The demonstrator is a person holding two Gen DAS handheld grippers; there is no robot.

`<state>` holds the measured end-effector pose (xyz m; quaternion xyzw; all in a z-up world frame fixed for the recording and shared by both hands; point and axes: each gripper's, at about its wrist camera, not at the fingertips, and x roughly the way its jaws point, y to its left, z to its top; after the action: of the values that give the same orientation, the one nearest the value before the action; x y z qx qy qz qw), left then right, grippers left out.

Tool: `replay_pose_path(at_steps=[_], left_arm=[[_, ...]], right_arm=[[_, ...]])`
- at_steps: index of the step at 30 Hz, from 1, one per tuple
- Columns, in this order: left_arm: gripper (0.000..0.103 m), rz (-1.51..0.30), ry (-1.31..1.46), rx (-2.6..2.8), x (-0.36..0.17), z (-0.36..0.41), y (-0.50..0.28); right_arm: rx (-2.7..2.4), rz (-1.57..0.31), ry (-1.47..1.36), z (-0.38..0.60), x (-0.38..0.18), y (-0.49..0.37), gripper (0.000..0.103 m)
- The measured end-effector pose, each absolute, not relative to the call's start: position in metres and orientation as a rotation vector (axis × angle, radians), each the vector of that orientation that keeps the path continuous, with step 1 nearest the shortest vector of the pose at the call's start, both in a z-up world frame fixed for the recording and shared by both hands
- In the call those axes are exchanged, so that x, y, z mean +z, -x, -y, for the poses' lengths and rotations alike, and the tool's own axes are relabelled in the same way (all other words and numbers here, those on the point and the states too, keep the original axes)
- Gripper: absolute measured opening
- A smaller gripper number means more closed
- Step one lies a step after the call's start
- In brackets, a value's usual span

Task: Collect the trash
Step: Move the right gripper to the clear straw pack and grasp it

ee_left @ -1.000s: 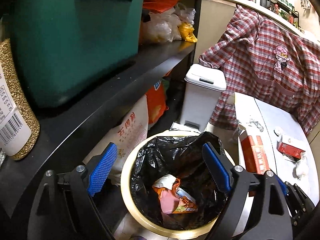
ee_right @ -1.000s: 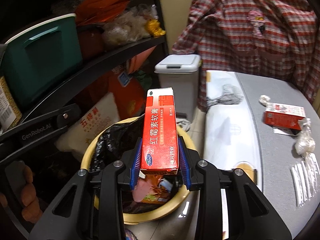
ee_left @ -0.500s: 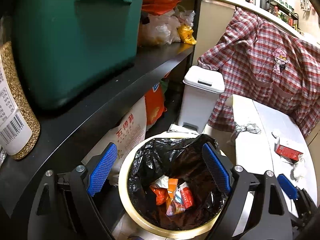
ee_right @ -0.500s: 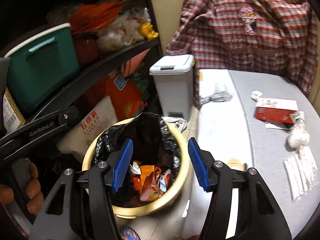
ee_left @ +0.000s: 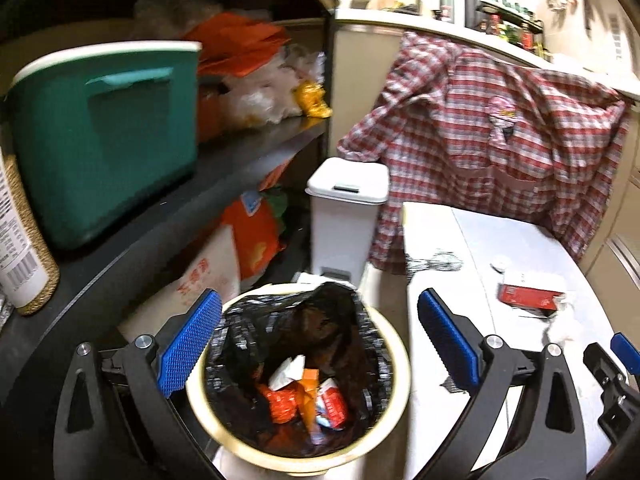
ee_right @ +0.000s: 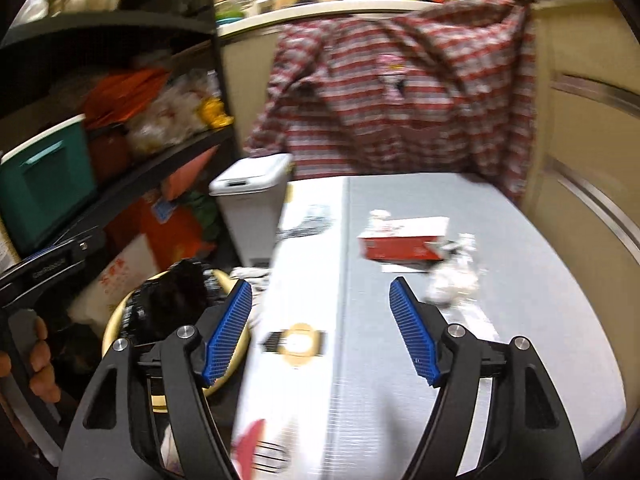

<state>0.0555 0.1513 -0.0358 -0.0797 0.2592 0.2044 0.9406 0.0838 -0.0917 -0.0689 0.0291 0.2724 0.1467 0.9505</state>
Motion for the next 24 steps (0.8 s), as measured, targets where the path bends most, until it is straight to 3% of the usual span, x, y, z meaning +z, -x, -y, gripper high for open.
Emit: replay_pose_path(at_steps=[12,24], left_arm=[[0.095,-0.494,0.046,0.283,-0.034,-0.078,-0.081],[0.095,-0.517,0.033,0.229,-0.041,-0.058,-0.102]], right_arm=[[0.097,-0.576,-0.104,0.163,-0.102,-0.106,0.071],[0.037,-0.696,-0.116,0.184,-0.147,-0.134,0.071]])
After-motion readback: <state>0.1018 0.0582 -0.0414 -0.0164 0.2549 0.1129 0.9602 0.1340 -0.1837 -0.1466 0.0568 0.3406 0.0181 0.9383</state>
